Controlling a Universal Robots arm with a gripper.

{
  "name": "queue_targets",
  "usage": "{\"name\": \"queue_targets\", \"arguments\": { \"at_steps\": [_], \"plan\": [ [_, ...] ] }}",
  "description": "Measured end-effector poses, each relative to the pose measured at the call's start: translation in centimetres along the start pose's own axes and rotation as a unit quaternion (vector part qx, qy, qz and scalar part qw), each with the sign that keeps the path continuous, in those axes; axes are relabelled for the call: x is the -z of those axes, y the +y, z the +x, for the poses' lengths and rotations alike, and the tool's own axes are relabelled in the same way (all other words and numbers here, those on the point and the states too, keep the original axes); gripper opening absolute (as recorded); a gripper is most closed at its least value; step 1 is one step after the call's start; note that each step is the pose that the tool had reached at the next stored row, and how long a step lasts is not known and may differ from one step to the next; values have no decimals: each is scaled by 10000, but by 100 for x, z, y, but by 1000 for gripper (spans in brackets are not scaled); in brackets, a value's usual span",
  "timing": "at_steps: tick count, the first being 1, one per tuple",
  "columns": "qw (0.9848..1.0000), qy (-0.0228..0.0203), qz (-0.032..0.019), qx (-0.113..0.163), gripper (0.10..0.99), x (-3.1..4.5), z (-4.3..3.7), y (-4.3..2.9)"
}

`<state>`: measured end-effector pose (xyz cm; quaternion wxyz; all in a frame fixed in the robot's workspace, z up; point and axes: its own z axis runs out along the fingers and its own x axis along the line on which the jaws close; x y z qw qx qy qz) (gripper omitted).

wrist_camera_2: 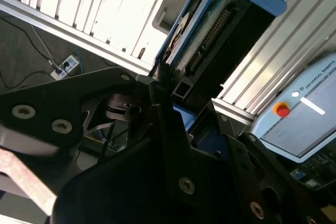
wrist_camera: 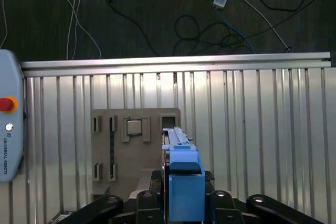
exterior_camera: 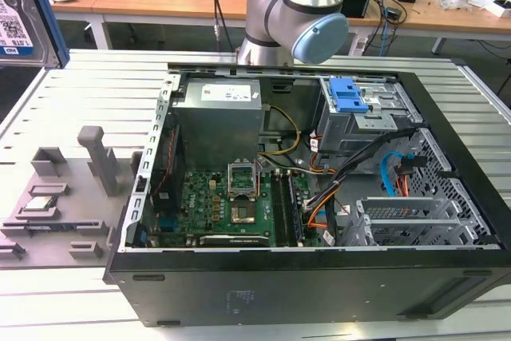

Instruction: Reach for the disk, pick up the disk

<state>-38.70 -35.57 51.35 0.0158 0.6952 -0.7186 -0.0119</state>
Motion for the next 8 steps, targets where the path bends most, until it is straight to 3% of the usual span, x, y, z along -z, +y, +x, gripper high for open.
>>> {"name": "queue_targets", "arguments": {
  "at_steps": [8],
  "plan": [
    [10000, 0, -1, 0, 369, 129, 1, 2]
  ]
}}
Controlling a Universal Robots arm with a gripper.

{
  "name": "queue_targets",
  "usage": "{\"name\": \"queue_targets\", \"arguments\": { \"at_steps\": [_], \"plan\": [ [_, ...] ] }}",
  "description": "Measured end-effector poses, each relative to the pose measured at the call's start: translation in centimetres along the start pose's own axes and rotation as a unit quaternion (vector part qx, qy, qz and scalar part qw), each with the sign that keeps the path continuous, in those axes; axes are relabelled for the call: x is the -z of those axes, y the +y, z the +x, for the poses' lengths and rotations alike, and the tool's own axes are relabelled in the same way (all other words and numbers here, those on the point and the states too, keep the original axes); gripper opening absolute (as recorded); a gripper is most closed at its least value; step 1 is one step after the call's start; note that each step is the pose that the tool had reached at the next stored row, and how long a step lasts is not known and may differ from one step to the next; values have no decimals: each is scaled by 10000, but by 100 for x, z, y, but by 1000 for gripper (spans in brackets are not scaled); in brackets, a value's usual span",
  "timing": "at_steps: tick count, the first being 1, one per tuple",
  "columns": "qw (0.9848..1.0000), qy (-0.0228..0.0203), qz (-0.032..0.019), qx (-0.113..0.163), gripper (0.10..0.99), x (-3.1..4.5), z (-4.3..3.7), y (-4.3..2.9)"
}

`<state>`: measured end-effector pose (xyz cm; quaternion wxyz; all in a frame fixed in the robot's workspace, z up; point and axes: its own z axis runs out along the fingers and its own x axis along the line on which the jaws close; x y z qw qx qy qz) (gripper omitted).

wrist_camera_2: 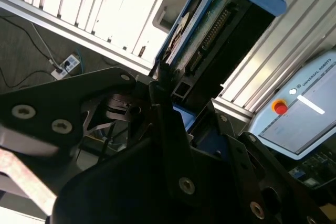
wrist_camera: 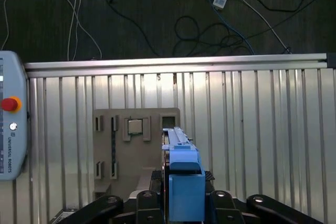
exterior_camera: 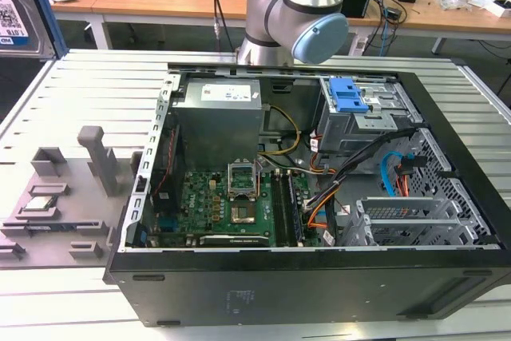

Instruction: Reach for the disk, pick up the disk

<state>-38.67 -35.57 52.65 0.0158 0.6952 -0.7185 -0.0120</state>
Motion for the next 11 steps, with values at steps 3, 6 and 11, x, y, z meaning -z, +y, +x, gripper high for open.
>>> {"name": "queue_targets", "arguments": {
  "at_steps": [3, 6, 11],
  "plan": [
    [10000, 0, -1, 0, 369, 74, 0, 1],
    [10000, 0, -2, 0, 369, 162, 1, 2],
    [10000, 0, -5, 0, 369, 276, 1, 3]
  ]
}}
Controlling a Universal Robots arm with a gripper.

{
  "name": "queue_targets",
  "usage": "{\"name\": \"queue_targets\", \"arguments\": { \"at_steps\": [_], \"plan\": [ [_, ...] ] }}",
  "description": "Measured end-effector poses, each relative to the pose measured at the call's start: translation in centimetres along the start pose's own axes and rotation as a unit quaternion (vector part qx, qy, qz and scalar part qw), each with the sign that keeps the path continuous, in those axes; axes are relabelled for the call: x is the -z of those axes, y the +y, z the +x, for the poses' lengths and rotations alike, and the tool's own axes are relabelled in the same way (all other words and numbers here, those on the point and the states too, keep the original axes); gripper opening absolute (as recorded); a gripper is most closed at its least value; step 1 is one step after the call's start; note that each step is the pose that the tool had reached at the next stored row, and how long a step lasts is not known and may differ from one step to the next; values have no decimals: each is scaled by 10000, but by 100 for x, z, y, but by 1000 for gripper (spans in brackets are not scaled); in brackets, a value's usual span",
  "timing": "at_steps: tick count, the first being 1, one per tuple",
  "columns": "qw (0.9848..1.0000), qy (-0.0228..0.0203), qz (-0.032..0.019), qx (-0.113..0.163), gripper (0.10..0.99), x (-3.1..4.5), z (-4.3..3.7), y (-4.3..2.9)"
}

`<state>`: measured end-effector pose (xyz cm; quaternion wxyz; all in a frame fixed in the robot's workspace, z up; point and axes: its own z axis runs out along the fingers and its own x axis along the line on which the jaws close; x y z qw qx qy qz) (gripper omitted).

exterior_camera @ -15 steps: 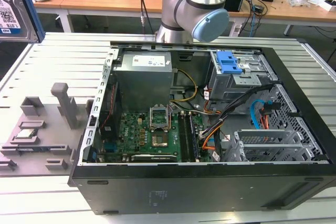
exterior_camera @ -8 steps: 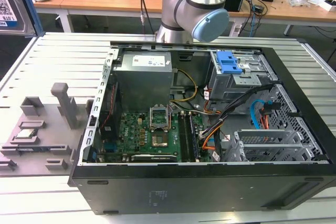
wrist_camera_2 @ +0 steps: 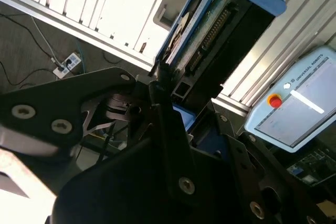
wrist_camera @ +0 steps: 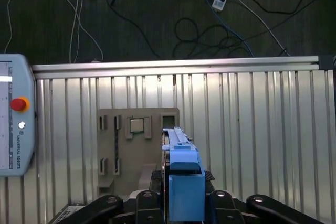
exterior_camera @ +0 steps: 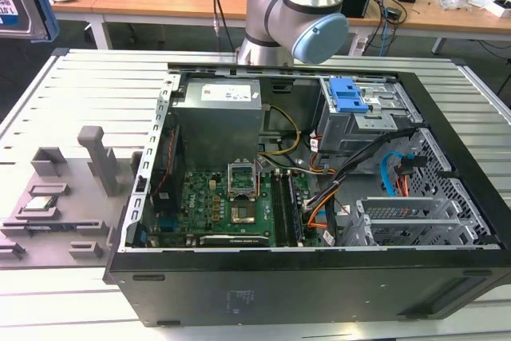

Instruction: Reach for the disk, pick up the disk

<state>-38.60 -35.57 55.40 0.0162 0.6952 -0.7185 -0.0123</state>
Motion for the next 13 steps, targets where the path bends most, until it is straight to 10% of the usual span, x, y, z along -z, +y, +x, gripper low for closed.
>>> {"name": "queue_targets", "arguments": {
  "at_steps": [13],
  "plan": [
    [10000, 0, -4, 0, 369, 308, 0, 5]
  ]
}}
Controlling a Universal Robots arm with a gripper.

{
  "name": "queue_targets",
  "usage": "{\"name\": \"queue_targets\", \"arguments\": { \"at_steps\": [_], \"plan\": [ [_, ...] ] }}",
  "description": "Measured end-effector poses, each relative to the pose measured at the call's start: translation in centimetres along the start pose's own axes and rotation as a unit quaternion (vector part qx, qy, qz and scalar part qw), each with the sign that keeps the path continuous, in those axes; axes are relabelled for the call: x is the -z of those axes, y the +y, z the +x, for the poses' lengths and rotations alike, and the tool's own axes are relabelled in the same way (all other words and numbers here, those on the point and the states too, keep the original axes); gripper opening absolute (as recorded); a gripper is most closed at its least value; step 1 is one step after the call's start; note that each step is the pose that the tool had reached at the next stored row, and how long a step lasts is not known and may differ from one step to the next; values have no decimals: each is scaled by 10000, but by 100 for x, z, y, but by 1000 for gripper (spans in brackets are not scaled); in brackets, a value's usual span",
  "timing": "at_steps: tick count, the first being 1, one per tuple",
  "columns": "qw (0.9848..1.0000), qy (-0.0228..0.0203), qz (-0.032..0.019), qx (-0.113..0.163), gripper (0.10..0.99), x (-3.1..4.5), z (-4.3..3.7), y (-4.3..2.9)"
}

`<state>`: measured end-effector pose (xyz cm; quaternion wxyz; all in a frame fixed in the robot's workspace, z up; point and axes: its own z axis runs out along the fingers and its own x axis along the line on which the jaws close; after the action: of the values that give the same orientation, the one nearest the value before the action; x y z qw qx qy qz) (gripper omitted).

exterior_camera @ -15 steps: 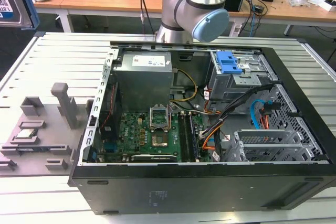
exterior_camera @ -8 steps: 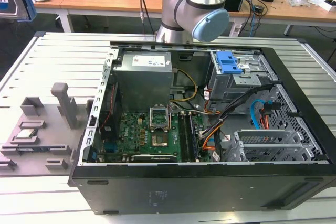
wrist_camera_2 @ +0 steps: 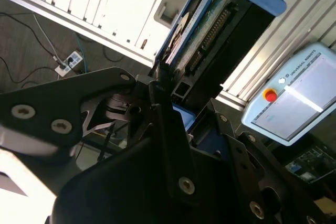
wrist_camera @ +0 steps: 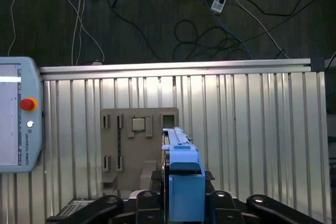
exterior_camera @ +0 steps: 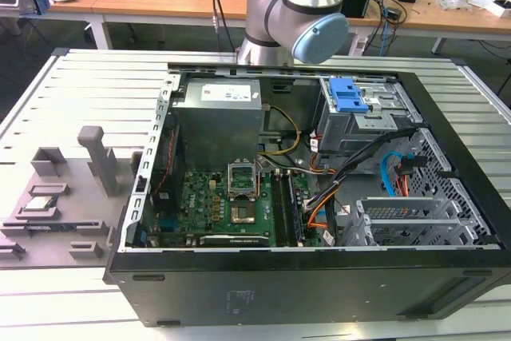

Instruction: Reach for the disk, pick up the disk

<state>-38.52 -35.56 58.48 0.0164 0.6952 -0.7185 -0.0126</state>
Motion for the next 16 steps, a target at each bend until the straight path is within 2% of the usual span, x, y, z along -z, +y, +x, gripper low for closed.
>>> {"name": "queue_targets", "arguments": {
  "at_steps": [7, 11, 13, 16],
  "plan": [
    [10000, 1, -1, 0, 369, 151, -2, 5],
    [10000, 0, 0, 0, 369, 151, -2, 5],
    [10000, 0, 0, 0, 369, 152, -3, -20],
    [10000, 0, -1, 0, 369, 156, -6, -116]
  ]
}}
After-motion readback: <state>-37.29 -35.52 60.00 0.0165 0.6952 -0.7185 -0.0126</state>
